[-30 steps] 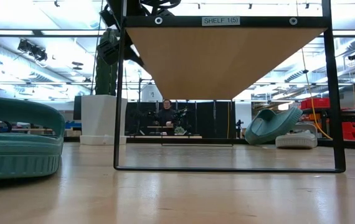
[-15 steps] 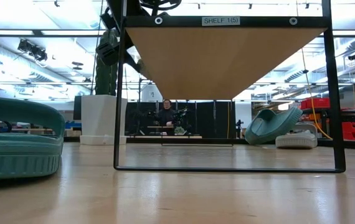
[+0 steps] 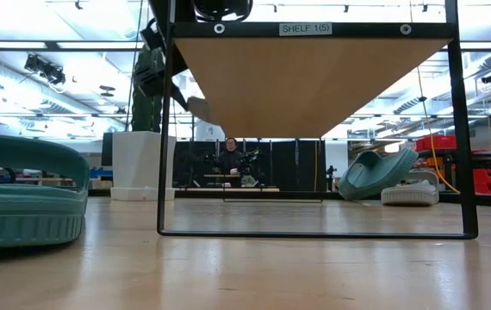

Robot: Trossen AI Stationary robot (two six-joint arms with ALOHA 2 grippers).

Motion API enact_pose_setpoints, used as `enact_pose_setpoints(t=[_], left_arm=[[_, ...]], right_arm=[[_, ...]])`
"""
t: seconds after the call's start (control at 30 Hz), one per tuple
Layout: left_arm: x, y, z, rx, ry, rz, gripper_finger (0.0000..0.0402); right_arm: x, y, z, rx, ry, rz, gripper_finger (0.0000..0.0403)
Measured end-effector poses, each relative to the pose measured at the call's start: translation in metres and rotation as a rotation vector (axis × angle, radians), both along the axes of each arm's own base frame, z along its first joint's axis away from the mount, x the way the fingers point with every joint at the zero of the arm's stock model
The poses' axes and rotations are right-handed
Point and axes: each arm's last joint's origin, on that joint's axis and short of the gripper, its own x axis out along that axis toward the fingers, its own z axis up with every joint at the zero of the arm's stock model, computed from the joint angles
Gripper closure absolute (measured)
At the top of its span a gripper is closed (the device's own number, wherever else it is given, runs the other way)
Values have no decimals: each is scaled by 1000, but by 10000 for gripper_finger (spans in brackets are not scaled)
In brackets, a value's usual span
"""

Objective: Pick and place slides into the shelf
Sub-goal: Put the bottom gray slipper on the shelf

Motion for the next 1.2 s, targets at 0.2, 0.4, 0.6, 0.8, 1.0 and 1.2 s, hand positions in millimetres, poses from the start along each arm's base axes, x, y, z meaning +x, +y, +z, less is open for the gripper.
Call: enact_pose_setpoints(t=[0.2, 0.4, 0.6, 0.8, 1.0, 1.2], left_arm=[[0, 4, 0, -10, -5, 13, 39], [0, 5, 0, -3, -8, 14, 31], [0, 6, 2, 71, -11, 33, 31], [0, 7, 3, 109, -15, 47, 31], [0, 7, 3, 110, -7, 43, 26], [-1, 11, 3, 114, -2, 53, 7]], right_arm=[[0, 0, 0, 1, 0, 0, 392], [0, 0, 0, 0, 0, 0, 392], [0, 0, 0, 3, 4, 3, 392], [0, 0, 0, 12, 3, -2, 392], [1, 1, -1, 11, 8, 0, 392], [2, 2, -1, 8, 12, -1, 392]])
